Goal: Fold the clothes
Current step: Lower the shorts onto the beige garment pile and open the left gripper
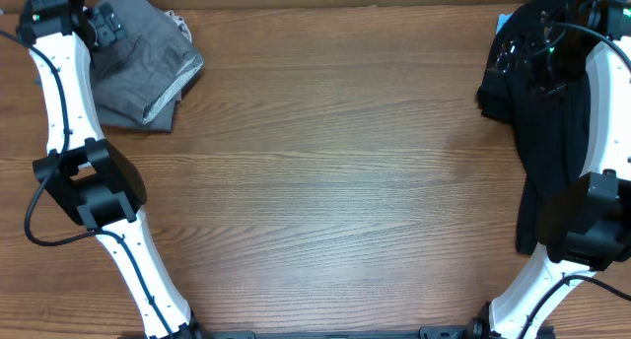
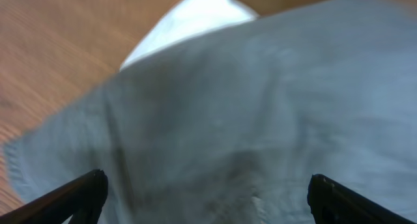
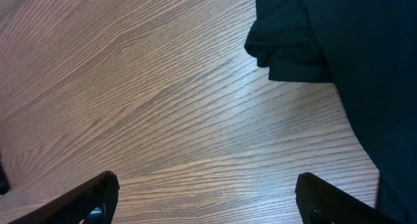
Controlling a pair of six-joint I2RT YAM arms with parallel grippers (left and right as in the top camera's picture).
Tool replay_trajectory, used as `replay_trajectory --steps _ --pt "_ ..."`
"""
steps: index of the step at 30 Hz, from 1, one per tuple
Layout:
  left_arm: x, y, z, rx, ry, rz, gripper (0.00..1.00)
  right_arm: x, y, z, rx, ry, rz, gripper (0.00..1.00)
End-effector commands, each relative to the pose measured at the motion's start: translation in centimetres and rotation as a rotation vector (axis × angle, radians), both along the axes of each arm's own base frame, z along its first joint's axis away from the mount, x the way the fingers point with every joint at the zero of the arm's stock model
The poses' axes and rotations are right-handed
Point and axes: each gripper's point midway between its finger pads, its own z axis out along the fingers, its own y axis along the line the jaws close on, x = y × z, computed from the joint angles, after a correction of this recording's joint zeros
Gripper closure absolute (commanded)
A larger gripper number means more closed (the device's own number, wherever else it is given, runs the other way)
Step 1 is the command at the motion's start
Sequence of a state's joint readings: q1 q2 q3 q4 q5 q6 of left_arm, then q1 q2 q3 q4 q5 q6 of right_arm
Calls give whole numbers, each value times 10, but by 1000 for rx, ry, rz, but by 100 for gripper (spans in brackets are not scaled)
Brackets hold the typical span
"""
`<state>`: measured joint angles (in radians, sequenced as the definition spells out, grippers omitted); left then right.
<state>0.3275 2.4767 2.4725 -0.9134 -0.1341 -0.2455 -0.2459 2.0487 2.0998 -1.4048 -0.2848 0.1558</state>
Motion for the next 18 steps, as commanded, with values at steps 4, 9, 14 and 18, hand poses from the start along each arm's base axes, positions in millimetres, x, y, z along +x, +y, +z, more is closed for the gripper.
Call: replay_trajectory --steps 4,9,14,18 --pt "-24 33 -99 -37 72 129 0 -1 3 3 1 -6 12 10" --pt "-50 56 -129 -50 115 172 0 -4 4 2 4 7 12 10" --pt "-61 70 -113 -58 122 189 0 -3 4 2 3 2 13 9" --pt "-65 65 -49 -53 81 181 0 1 5 4 -14 -34 83 5"
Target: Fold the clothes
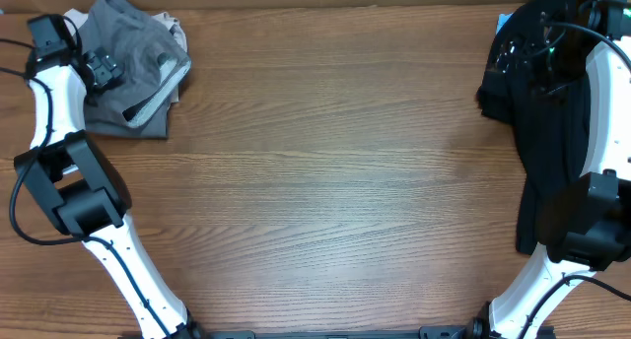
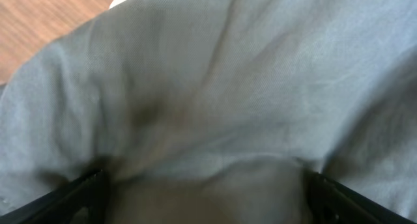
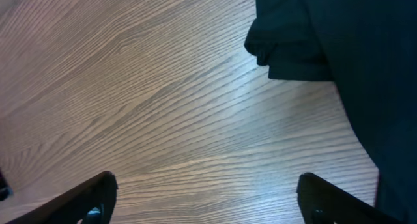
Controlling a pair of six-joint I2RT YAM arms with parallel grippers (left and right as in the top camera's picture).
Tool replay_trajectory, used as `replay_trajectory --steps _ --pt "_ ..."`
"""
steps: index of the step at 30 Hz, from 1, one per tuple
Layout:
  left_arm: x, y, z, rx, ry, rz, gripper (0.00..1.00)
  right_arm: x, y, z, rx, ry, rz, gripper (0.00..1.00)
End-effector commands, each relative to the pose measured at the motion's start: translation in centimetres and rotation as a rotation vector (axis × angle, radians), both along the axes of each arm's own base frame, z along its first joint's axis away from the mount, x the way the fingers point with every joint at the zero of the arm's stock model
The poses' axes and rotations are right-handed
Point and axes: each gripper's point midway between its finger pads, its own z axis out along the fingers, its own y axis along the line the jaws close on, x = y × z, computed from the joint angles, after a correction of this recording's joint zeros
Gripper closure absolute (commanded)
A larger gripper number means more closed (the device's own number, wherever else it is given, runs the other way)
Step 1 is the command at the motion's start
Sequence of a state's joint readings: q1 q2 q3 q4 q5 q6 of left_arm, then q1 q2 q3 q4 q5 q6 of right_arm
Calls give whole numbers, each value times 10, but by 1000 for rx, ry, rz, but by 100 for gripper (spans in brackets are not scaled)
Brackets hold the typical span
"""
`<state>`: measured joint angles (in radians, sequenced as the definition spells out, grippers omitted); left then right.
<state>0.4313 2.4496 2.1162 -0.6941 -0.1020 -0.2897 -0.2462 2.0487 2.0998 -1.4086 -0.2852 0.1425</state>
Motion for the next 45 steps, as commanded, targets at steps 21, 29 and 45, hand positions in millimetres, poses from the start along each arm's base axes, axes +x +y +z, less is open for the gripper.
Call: replay_trajectory --steps 21,29,45 --pt "-48 -258 233 -185 -170 -503 0 7 60 109 -86 -423 375 0" --pt "-57 -352 229 -155 -130 -681 0 -26 98 105 -46 -332 472 0" --pt "-64 -386 229 -160 -125 -751 0 -71 146 135 153 -247 325 0"
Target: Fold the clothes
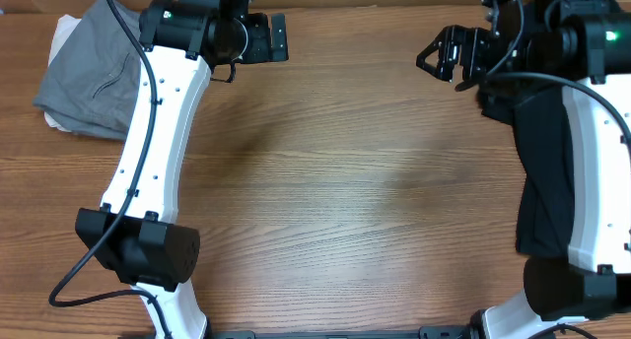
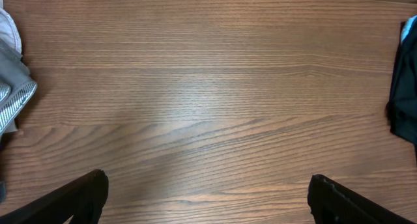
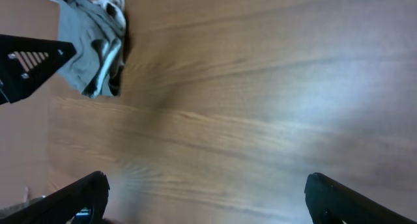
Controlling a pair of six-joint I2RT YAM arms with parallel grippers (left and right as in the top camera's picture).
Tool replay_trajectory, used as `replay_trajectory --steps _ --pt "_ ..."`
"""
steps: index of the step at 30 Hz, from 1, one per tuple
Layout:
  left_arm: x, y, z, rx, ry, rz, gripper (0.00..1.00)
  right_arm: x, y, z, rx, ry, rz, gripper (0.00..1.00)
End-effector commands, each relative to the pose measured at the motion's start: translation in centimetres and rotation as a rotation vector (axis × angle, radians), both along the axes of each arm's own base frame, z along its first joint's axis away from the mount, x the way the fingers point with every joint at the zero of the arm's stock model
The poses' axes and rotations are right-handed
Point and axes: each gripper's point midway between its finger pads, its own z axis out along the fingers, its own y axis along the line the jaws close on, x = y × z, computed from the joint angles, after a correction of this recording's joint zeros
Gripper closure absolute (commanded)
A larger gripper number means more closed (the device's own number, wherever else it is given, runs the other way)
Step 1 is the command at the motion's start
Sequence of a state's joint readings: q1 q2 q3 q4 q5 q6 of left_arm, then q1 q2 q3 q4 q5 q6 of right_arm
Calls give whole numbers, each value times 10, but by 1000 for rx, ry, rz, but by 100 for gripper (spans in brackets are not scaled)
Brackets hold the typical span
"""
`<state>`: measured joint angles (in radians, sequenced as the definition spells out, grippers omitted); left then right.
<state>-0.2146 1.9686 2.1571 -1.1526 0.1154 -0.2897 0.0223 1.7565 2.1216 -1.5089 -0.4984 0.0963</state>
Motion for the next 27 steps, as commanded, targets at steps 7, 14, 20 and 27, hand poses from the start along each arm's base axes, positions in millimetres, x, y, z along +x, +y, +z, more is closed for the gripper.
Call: replay_trajectory --steps 7,14,20,27 --pt "-1 5 17 2 -41 14 0 10 -40 -7 -203 -27 -142 0" --pt "-1 5 17 2 -42 15 0 29 -13 30 -295 -378 63 0" --pt "-1 5 17 2 -41 15 0 -2 4 65 -281 -699 54 0" --pt "-1 5 17 2 -41 15 0 -83 -15 6 -239 -1012 -64 0"
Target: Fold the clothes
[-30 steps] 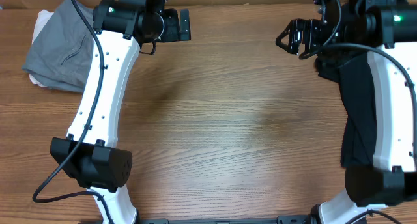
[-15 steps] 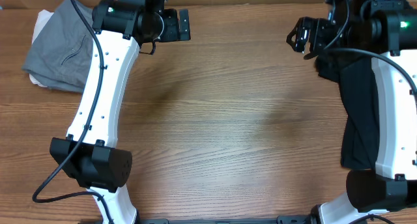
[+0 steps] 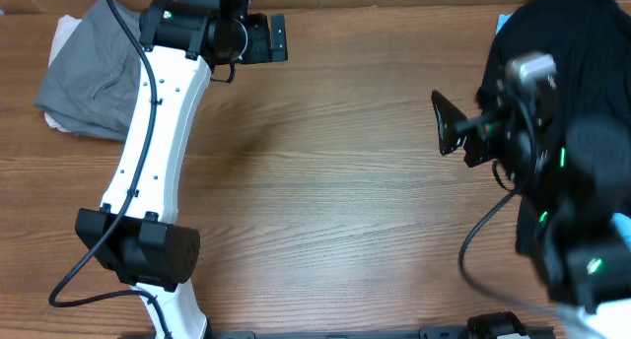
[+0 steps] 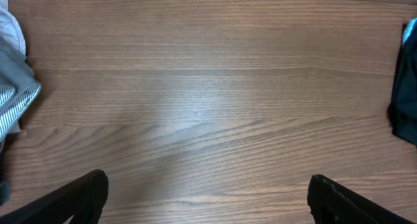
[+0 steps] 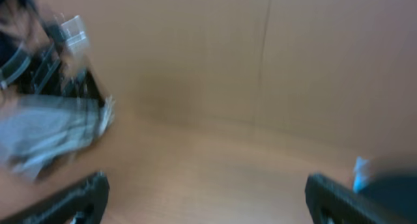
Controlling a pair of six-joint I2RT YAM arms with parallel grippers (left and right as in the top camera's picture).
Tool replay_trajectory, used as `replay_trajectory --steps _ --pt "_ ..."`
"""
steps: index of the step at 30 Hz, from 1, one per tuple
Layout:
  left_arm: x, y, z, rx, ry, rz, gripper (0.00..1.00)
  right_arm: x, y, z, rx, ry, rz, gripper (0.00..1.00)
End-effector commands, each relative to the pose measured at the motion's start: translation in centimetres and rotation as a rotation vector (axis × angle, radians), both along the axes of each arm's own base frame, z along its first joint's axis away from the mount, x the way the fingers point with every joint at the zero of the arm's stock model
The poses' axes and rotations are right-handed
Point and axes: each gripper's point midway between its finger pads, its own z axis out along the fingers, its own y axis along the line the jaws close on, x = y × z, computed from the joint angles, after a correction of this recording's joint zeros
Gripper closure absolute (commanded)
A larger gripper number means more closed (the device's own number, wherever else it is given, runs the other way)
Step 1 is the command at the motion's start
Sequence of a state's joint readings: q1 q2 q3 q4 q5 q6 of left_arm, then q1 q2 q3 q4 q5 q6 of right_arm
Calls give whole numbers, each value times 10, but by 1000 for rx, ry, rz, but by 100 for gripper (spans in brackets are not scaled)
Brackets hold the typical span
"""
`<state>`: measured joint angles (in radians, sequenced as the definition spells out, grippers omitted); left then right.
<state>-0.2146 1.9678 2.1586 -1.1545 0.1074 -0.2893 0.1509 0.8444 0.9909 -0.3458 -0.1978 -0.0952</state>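
A crumpled grey garment (image 3: pixel 87 71) lies at the table's back left corner; its edge shows in the left wrist view (image 4: pixel 14 100) and, blurred, in the right wrist view (image 5: pixel 49 136). Dark clothing (image 3: pixel 552 38) is heaped at the right, partly hidden by my right arm, and shows too at the left wrist view's right edge (image 4: pixel 405 100). My left gripper (image 3: pixel 271 38) hangs open over bare wood at the back, empty (image 4: pixel 207 198). My right gripper (image 3: pixel 455 132) is raised high, open and empty (image 5: pixel 207 198).
A brown cardboard wall (image 5: pixel 260 61) runs along the table's far edge. A small light-blue item (image 3: pixel 501 22) peeks out beside the dark heap. The wooden tabletop (image 3: pixel 335 201) spreads between the two piles.
My right arm has risen toward the overhead camera, its gripper now over the right-middle of the table, its camera looking level across it. The left arm and both piles are unchanged.
First my left gripper hovered open over the grey garment at the back left, then pressed down into it. Later the grey pile lay further left and both grippers were open, empty, at the back. Now the right arm is lifted high.
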Motion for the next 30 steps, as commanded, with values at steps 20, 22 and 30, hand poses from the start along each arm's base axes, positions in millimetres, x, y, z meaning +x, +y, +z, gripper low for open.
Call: replay_trajectory --steps 20,22,30 --pt "-1 4 16 -1 -40 13 0 -73 -18 -187 143 -136 -19 0" --pt "-1 4 16 -1 -40 13 0 -73 -18 -193 139 -109 -21 0" --pt "-1 4 17 -2 -41 13 0 -73 -18 -196 138 -97 -23 0"
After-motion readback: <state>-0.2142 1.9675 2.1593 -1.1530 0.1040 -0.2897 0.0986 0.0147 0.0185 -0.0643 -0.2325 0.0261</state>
